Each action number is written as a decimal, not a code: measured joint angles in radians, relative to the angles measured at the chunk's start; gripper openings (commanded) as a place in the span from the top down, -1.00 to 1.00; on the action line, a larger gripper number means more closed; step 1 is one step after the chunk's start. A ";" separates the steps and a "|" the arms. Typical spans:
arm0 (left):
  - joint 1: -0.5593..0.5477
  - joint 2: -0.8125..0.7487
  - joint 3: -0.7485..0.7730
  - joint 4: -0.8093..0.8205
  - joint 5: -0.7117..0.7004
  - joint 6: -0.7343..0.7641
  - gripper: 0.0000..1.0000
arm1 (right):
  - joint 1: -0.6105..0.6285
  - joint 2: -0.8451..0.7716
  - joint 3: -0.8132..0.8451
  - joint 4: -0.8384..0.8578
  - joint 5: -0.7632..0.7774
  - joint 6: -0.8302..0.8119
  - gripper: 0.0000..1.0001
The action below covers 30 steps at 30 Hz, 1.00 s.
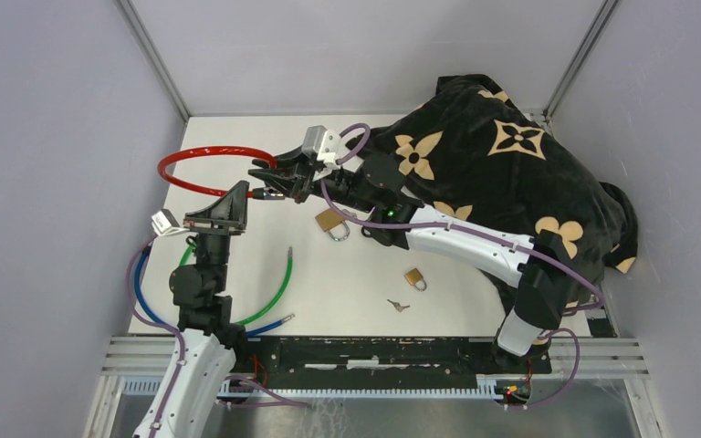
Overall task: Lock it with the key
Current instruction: Lock the lock.
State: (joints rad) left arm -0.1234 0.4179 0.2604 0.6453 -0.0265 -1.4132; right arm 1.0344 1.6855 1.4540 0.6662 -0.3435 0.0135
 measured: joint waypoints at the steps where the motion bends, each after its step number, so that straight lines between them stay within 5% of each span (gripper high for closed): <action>1: 0.000 0.000 0.000 0.000 0.000 0.000 0.97 | 0.000 0.002 0.001 -0.005 0.000 -0.009 1.00; 30: 0.016 -0.018 -0.006 -0.013 -0.032 -0.004 0.96 | 0.000 0.053 0.019 -0.056 0.003 -0.008 1.00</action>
State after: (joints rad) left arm -0.1070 0.4000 0.2546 0.6319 -0.0582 -1.4174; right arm 1.0344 1.7390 1.4734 0.6106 -0.3405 0.0059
